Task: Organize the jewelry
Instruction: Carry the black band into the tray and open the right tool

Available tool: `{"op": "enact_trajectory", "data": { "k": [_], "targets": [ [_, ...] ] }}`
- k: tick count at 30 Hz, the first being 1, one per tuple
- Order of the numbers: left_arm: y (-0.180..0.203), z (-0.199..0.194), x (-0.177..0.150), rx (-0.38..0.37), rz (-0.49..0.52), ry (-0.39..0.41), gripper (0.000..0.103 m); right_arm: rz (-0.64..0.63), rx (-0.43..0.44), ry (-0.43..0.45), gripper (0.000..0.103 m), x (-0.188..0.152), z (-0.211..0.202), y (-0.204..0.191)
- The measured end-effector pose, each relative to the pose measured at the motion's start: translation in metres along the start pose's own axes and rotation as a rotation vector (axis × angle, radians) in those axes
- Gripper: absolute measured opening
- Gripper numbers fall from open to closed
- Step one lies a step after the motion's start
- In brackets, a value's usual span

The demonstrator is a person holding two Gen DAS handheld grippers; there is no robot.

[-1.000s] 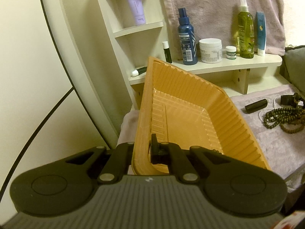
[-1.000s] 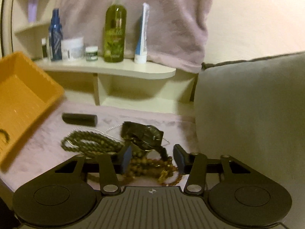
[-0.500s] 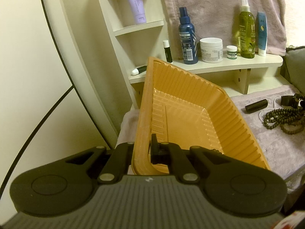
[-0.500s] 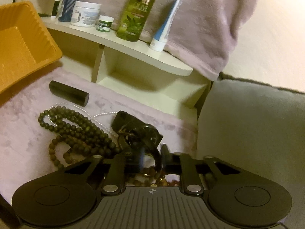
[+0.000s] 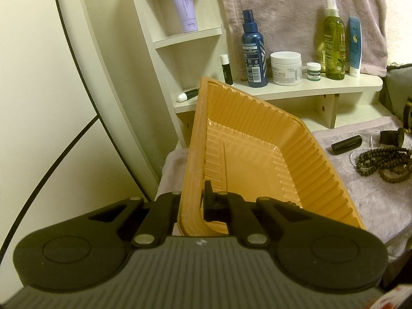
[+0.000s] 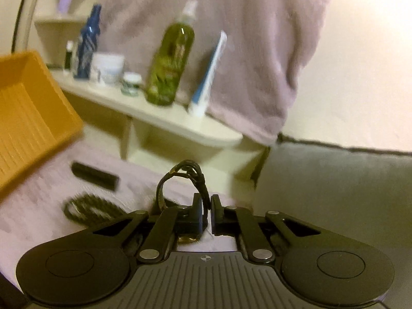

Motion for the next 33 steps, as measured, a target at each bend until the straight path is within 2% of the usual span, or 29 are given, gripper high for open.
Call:
{"op": "enact_trajectory", "data": {
  "k": [5,8,13,20,26,29,31,33],
  "targets": [
    [0.0,0.0,0.0,-0.001,-0.004,0.0,0.003,0.041,0.145,0.036,0.006,0.023,-0.02,-0.036],
    [0.0,0.0,-0.001,-0.003,-0.007,-0.001,0.003,0.036,0.265,0.044,0.006,0.036,-0.029,-0.073],
    [0.0,0.0,-0.001,-0.008,-0.01,-0.001,0.003,0.003,0.411,0.033,0.006,0.045,-0.032,-0.133],
    [-0.001,0.0,-0.001,-0.013,-0.012,0.001,0.003,-0.043,0.516,-0.029,0.006,0.037,-0.023,-0.189],
    [-0.002,0.0,-0.001,-0.016,-0.017,0.0,0.003,-0.021,0.549,-0.075,0.009,0.031,-0.013,-0.201],
    [-0.002,0.0,-0.001,-0.019,-0.018,0.001,0.004,-0.014,0.549,-0.079,0.024,0.029,-0.016,-0.2],
    [-0.002,0.0,-0.002,-0.018,-0.016,0.001,0.004,0.003,0.536,-0.049,0.041,0.032,-0.02,-0.194],
    [-0.002,0.001,-0.002,-0.018,-0.018,-0.001,0.004,0.019,0.524,-0.031,0.044,0.034,-0.026,-0.186]
  ]
}}
Point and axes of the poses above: each gripper's, at about its wrist camera, not at the fingertips, and z roughly the way its jaws point, y to its right, x to its top, the point moved 6 cm from there along z, roughly the way its jaws point, and after that the axes turned 5 degrees about -y, right-handed, at the moved point
